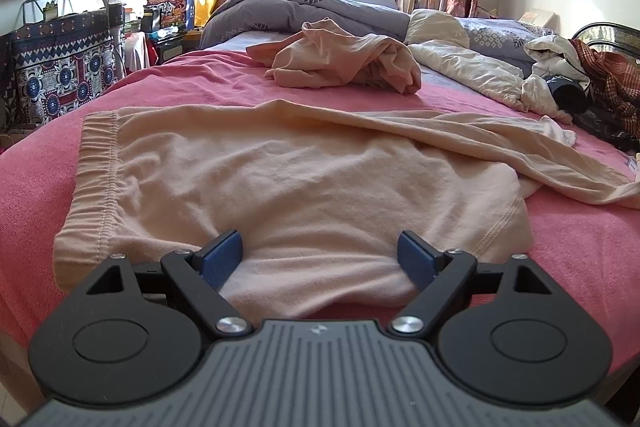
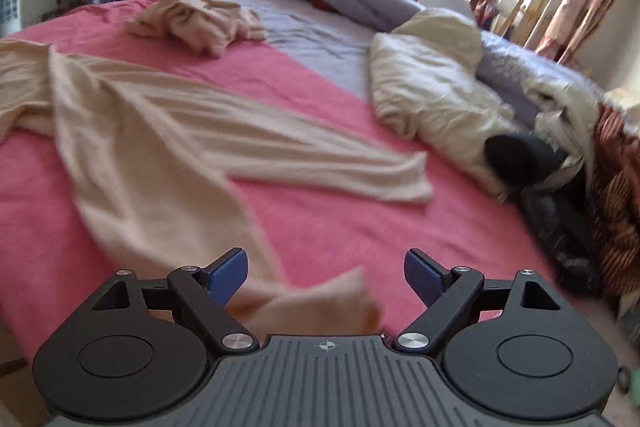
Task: Fold clothes
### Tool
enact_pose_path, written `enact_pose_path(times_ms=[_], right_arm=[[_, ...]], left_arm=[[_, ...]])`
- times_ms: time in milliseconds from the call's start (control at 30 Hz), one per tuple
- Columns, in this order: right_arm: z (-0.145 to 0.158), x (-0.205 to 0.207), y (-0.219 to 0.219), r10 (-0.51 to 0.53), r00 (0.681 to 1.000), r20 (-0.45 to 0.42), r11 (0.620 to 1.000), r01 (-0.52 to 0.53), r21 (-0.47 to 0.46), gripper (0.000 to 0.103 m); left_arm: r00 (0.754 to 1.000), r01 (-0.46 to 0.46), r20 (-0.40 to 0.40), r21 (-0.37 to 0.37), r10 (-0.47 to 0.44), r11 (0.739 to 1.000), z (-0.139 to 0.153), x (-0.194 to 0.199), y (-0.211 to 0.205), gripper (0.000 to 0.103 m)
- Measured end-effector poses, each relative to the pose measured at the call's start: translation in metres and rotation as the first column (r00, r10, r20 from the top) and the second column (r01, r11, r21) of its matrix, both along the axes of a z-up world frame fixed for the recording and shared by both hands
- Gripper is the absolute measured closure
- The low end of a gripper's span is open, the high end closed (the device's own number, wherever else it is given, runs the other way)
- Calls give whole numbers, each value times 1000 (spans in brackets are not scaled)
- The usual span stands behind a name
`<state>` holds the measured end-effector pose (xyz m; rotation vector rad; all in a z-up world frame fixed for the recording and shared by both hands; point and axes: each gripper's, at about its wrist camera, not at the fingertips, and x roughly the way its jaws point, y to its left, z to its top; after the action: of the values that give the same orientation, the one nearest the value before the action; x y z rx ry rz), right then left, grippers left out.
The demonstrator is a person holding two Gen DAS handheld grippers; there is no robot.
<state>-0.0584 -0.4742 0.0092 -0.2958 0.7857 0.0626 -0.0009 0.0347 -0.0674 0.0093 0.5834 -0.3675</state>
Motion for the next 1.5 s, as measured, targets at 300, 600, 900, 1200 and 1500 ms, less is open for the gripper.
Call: enact_pose_path(times_ms=[300, 600, 900, 1200, 1500], right_arm=[[-54, -14, 61, 82, 995, -57, 987, -89, -131, 38], [-24, 9, 44, -98, 993, 70, 992, 103, -68, 93], [15, 162, 18, -259, 901, 348, 949, 304, -81, 90], [-23, 170, -42, -373, 903, 212, 927, 369, 61, 33], [-66, 167, -101, -424, 905, -36, 840, 408, 358, 33]], left_arm=[[998, 2, 55, 111, -8, 994, 37, -8, -26, 29], [971, 235, 23, 59, -236, 970, 42, -2, -81, 26], [931, 362, -15, 170, -365, 916, 7, -26, -107, 26], [946, 317, 36, 102, -322, 943, 28, -12, -107, 25], [957, 289, -28, 196, -290, 937, 15, 8, -142, 62]])
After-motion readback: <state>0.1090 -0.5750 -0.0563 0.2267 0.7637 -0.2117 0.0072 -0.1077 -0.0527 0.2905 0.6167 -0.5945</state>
